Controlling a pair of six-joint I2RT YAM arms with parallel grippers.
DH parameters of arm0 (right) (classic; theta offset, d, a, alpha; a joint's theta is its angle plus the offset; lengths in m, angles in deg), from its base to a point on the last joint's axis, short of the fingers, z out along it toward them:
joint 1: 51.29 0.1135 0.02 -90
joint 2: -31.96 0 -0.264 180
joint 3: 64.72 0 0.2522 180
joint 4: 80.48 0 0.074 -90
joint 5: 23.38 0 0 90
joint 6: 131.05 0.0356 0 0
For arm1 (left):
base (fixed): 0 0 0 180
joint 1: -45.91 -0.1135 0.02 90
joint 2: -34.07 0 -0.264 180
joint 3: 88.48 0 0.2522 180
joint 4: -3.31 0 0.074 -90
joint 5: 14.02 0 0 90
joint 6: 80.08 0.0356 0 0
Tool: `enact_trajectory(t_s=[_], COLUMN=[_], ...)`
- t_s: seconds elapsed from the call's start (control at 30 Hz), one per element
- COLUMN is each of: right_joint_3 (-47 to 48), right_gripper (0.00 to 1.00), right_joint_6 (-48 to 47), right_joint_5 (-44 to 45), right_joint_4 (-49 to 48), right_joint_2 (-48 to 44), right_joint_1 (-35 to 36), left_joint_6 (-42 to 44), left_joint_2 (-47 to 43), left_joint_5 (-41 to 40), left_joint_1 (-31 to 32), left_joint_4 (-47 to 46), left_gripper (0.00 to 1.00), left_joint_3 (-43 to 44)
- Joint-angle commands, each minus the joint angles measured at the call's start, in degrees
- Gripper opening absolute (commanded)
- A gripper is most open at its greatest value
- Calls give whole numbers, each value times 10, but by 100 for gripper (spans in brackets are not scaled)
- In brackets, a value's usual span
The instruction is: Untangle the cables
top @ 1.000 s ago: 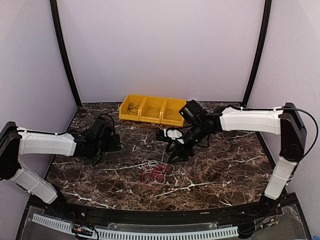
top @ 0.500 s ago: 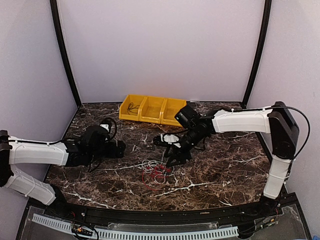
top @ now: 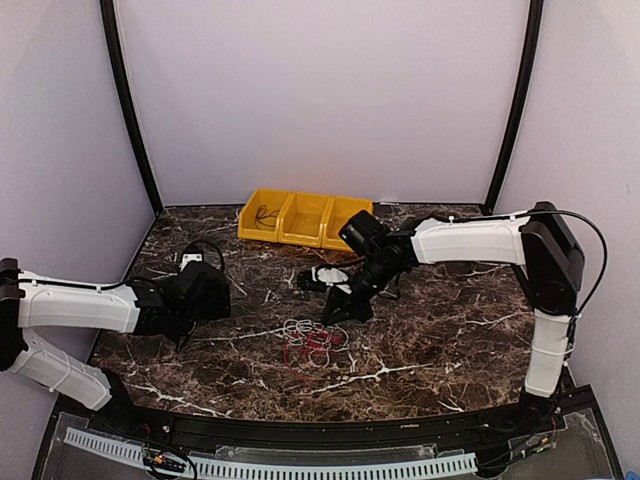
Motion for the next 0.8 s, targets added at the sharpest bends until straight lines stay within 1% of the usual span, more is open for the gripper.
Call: enact_trajectory(t_s=[0.0,0.03,0.07,0.1,0.13,0.2,0.3,0.47,0.57,0.63,0.67,0.7,0.73,0.77], right_joint_3=[8,7,6,7,9,15,26,53,63,66,68,69,70,70], right_gripper=[0,0,0,0,0,0,0,0,0,0,0,0,0,0], right_joint_6=[10,12,13,16,18,24,37,64,72,77,78,79,81,82], right_joint_5=[3,4,5,7,6,-1,-17,-25,-23,-25,-26,-28,-29,-30], right_joint_4=[13,15,17,19,22,29,33,42,45,46,46,46,47,48], right_joint_2=[-48,-55,-61,-67,-72,-80,-91,-88,-80,-78,-78,-78,-79,-80], right_joint_1=[5,5,4,4,4,3,3,3,3,3,3,3,3,3], left_joint_6=[125,137,135,138,141,147,157,194,238,253,252,246,244,235], left_joint_2=[-124,-141,-167,-176,-185,-181,-159,-95,-51,-13,-4,11,17,27], left_joint_5=[321,361,406,423,459,498,523,504,486,456,428,417,394,372], left_joint_1=[4,4,5,5,5,9,26,93,128,148,156,157,158,158], left_joint_4=[-298,-349,-427,-457,-501,-534,-561,-597,-594,-590,-592,-598,-599,-592], left_gripper=[89,82,80,80,80,81,82,81,82,81,79,77,70,67], left_joint_3=[-123,-144,-181,-196,-214,-222,-216,-185,-143,-121,-115,-107,-104,-94])
